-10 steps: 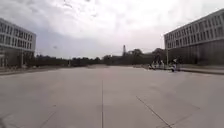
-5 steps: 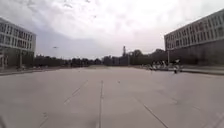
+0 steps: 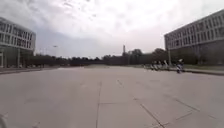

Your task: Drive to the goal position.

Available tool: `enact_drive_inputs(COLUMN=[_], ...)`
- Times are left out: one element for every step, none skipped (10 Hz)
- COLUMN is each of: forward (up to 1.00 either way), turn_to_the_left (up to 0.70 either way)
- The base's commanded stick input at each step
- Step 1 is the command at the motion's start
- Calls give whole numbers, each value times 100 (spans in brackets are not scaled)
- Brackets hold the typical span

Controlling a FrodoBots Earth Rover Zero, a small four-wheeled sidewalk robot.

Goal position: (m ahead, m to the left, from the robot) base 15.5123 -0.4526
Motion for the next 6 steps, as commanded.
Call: enact_drive_inputs(forward=[70,70,70,70,70,70], turn_to_the_left=[0,0,1,2,2,3])
